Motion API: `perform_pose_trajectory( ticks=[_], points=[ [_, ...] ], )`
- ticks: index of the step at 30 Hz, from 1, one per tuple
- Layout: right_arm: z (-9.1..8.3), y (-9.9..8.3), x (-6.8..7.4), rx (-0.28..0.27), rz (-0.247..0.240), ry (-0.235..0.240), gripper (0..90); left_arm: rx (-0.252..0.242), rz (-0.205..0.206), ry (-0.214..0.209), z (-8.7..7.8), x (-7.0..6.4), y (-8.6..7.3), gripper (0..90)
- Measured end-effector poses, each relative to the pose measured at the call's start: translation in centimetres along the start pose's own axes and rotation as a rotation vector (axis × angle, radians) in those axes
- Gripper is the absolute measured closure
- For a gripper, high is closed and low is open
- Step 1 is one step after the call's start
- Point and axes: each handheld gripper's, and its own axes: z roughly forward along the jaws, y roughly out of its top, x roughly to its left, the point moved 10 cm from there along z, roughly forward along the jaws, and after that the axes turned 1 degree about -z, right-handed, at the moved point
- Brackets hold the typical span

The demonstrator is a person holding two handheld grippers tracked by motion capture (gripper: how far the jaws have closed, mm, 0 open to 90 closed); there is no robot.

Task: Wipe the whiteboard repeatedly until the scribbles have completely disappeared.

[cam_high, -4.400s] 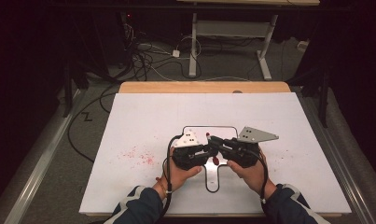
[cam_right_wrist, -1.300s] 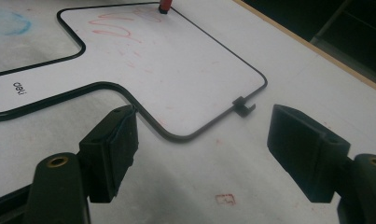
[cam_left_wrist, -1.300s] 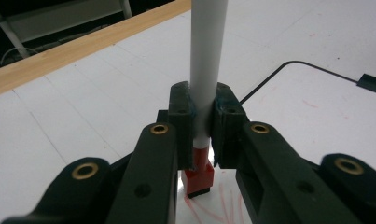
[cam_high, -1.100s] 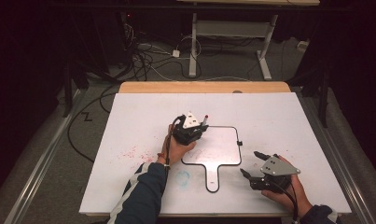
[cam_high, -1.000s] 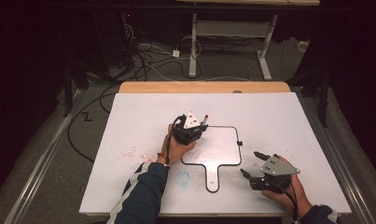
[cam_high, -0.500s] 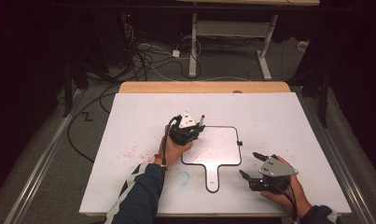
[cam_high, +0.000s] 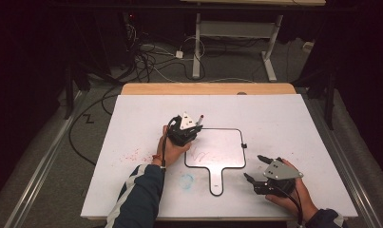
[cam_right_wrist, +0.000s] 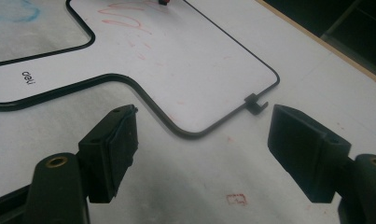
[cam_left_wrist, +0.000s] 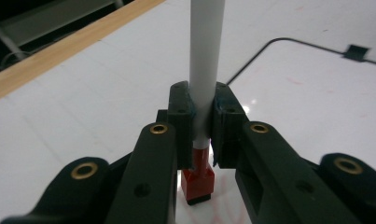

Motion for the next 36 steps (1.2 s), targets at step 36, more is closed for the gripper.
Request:
perform_pose_trajectory(
  ticks=[36],
  points=[
    [0.1,0.0,0.7,0.015,-0.021,0.028,24.8,-0.003,-0.095,-0.121,0.7,-1.5,0.0,78.7]
  ],
)
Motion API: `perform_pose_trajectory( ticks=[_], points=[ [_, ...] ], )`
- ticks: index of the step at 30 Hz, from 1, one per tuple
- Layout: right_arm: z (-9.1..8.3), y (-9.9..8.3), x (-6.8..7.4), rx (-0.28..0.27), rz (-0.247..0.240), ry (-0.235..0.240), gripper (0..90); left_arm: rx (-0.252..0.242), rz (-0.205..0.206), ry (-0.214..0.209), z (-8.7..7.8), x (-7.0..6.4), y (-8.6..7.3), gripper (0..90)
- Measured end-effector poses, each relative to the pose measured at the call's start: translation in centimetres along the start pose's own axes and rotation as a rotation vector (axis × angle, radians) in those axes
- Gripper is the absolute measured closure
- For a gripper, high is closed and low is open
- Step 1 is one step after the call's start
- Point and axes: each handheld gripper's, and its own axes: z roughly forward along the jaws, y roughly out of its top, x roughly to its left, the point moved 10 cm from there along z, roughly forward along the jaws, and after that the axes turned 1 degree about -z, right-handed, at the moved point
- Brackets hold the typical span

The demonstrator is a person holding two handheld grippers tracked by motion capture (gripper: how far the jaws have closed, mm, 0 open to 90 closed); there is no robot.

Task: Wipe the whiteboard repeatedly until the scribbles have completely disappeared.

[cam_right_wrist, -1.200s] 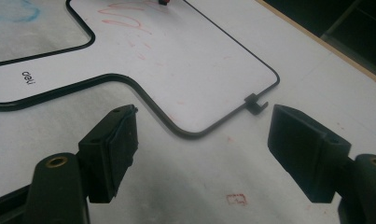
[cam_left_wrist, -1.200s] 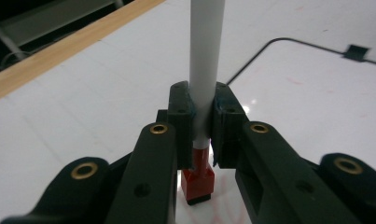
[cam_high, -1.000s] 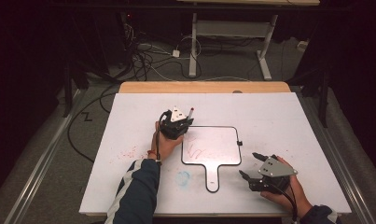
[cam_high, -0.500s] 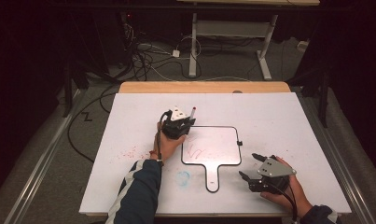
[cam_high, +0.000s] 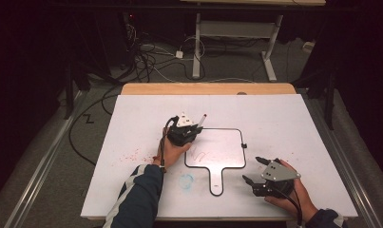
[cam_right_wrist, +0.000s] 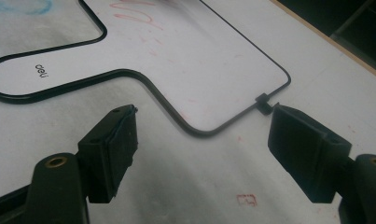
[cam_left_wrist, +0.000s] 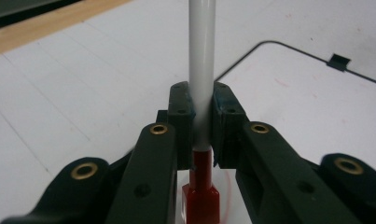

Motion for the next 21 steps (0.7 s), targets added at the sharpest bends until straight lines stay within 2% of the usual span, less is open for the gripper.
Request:
perform_pose_trajectory(
  ticks=[4,7,12,15,18,20,21],
  points=[
    [0.2,-0.3,-0.1,0.010,0.005,0.005,24.8,0.001,0.017,-0.002,0.7,-0.3,0.7,78.7],
    [0.1,-0.3,-0.1,0.010,0.002,0.005,24.8,0.025,0.004,-0.006,1.2,-0.3,0.3,78.7],
    [0.0,-0.3,-0.2,0.008,0.005,0.001,24.8,0.019,-0.030,-0.027,0.8,-0.3,0.0,78.7],
    [0.0,-0.3,-0.1,0.009,-0.002,0.000,24.8,0.040,-0.002,-0.051,0.5,-1.4,-0.7,78.7],
    [0.1,-0.2,-0.2,0.009,-0.006,0.000,24.8,0.047,0.022,-0.092,0.0,-3.1,-1.1,78.7],
    [0.1,-0.3,-0.1,0.011,-0.004,0.001,24.8,0.052,0.058,-0.113,-0.2,-3.9,-1.2,78.7],
    [0.1,-0.2,0.0,0.012,-0.003,0.002,24.8,0.067,0.050,-0.113,-0.3,-4.3,-1.4,78.7]
  ],
)
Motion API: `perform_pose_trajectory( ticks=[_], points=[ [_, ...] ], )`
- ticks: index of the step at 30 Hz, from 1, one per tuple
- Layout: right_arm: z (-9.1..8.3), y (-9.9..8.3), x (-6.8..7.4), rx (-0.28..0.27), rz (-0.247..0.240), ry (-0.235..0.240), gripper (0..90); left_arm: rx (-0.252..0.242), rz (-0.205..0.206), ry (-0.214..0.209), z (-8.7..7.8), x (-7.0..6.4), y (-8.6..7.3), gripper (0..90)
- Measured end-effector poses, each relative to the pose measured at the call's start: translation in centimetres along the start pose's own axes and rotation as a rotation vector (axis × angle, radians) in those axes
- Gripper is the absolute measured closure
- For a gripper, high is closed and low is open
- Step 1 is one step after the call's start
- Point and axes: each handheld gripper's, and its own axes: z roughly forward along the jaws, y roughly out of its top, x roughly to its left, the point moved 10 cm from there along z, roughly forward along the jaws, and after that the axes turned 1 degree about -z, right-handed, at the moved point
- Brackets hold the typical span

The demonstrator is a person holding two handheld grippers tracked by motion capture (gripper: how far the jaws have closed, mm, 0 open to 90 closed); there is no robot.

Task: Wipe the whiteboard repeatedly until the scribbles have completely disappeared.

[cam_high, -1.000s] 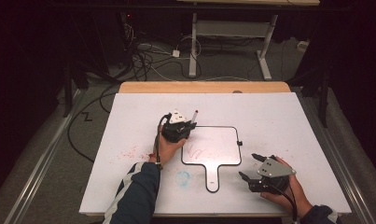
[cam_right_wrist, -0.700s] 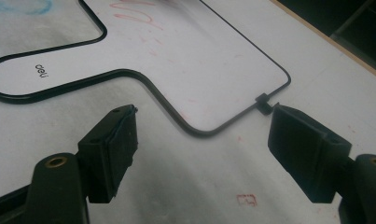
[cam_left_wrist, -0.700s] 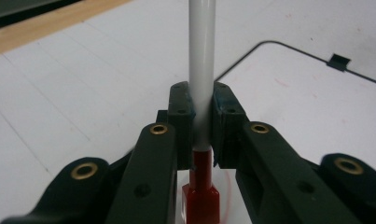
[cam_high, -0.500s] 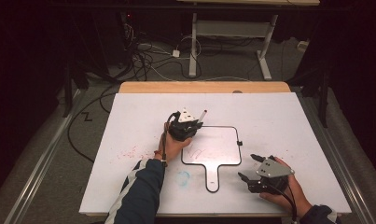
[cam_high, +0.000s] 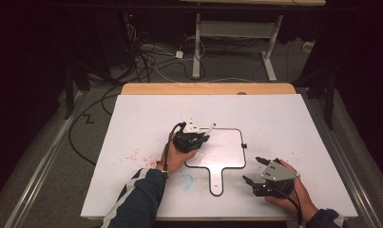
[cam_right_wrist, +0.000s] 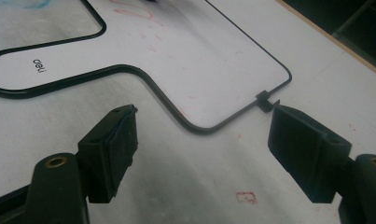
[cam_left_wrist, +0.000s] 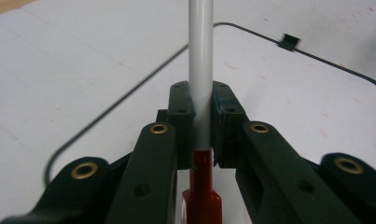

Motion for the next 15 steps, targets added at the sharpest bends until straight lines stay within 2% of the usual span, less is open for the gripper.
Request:
perform_pose_trajectory(
  ticks=[3,5,7,9,10,12,13,15],
  points=[
    [0.1,0.0,0.1,0.003,-0.005,0.002,24.8,0.001,0.035,0.009,0.1,-0.3,0.4,78.6],
    [0.1,0.0,0.2,0.004,-0.003,0.004,24.8,0.017,0.013,0.039,0.2,0.4,0.3,78.6],
    [0.2,0.0,0.2,0.006,-0.003,0.005,24.8,-0.009,0.005,0.056,0.5,1.9,0.9,78.7],
    [0.2,-0.1,0.2,0.007,-0.003,0.007,24.8,-0.022,-0.025,0.083,0.7,3.4,1.2,78.7],
    [0.2,-0.1,0.3,0.009,-0.003,0.009,24.8,-0.023,-0.054,0.083,0.8,3.9,1.3,78.6],
    [0.2,-0.1,0.3,0.010,-0.004,0.013,24.8,-0.044,-0.075,0.094,1.1,4.9,1.6,78.7],
    [0.2,-0.2,0.3,0.010,-0.005,0.012,24.8,-0.047,-0.083,0.094,1.2,4.9,1.8,78.7],
    [0.2,-0.2,0.2,0.008,-0.005,0.012,24.8,-0.034,-0.065,0.083,1.6,4.5,1.8,78.7]
  ],
)
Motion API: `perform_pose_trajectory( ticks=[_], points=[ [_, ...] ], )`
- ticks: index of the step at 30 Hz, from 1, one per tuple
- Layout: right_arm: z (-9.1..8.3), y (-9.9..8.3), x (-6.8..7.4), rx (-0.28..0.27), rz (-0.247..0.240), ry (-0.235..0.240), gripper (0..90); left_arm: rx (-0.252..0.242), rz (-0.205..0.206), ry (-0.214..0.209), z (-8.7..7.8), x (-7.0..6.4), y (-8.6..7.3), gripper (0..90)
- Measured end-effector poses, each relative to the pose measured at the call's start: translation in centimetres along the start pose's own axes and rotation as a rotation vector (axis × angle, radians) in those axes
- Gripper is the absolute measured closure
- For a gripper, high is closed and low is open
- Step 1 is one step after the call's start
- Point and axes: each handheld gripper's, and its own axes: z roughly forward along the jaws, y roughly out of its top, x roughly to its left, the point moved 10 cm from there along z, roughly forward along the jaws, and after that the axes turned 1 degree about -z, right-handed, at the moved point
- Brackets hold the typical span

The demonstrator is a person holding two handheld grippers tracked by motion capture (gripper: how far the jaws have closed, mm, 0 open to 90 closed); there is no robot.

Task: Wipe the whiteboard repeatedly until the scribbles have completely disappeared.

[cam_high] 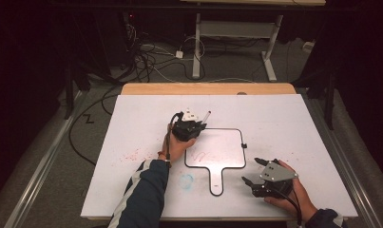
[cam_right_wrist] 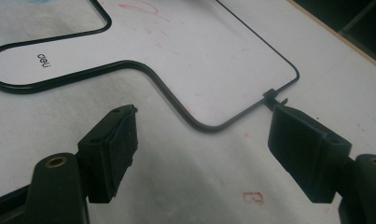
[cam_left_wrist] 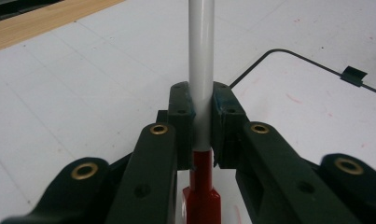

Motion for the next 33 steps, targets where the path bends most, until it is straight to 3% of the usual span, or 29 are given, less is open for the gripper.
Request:
perform_pose_trajectory(
  ticks=[3,9,12,14,16,17,19,21,23,25,27,30,31,33],
  points=[
    [-0.1,0.0,-0.2,-0.006,0.007,-0.004,24.8,0.019,0.008,-0.037,0.1,-1.3,-0.1,78.7],
    [-0.3,0.2,-0.1,-0.012,0.001,-0.005,24.8,0.021,0.043,-0.062,-0.5,-2.9,-0.9,78.7],
    [-0.3,0.2,-0.1,-0.009,-0.003,-0.007,24.8,0.034,0.041,-0.023,-1.5,-1.7,-1.5,78.7],
    [-0.3,0.3,0.0,-0.009,-0.004,-0.008,24.8,0.033,0.004,0.002,-2.1,-0.3,-1.9,78.7],
    [-0.2,0.3,0.0,-0.008,-0.007,-0.009,24.8,0.015,-0.041,-0.010,-2.6,0.2,-2.1,78.7],
    [-0.2,0.3,0.0,-0.008,-0.006,-0.008,24.8,0.017,-0.042,-0.014,-2.6,-0.2,-2.1,78.7],
    [-0.1,0.3,0.0,-0.007,-0.005,-0.007,24.8,0.030,0.001,-0.047,-2.5,-1.8,-2.3,78.8],
    [-0.1,0.2,0.1,-0.003,-0.006,-0.005,24.8,0.013,0.052,-0.106,-2.2,-3.8,-2.2,78.7],
    [-0.1,0.2,0.1,-0.002,-0.006,-0.005,24.8,0.026,0.055,-0.117,-2.3,-5.2,-2.5,78.7],
    [-0.1,0.3,0.1,-0.004,-0.006,-0.006,24.8,0.028,0.063,-0.123,-2.4,-5.6,-2.6,78.7],
    [-0.1,0.2,0.1,-0.005,-0.003,-0.005,24.8,0.031,0.064,-0.115,-2.5,-5.4,-2.6,78.7],
    [-0.2,0.3,0.1,-0.005,-0.010,-0.007,24.7,0.016,0.072,-0.073,-2.7,-3.6,-2.7,78.7],
    [-0.2,0.3,0.1,-0.006,-0.011,-0.007,24.7,0.025,0.027,-0.054,-2.9,-2.9,-3.0,78.7],
    [-0.2,0.3,0.1,-0.005,-0.007,-0.008,24.7,0.018,-0.001,-0.048,-3.2,-2.3,-3.0,78.7]
  ],
)
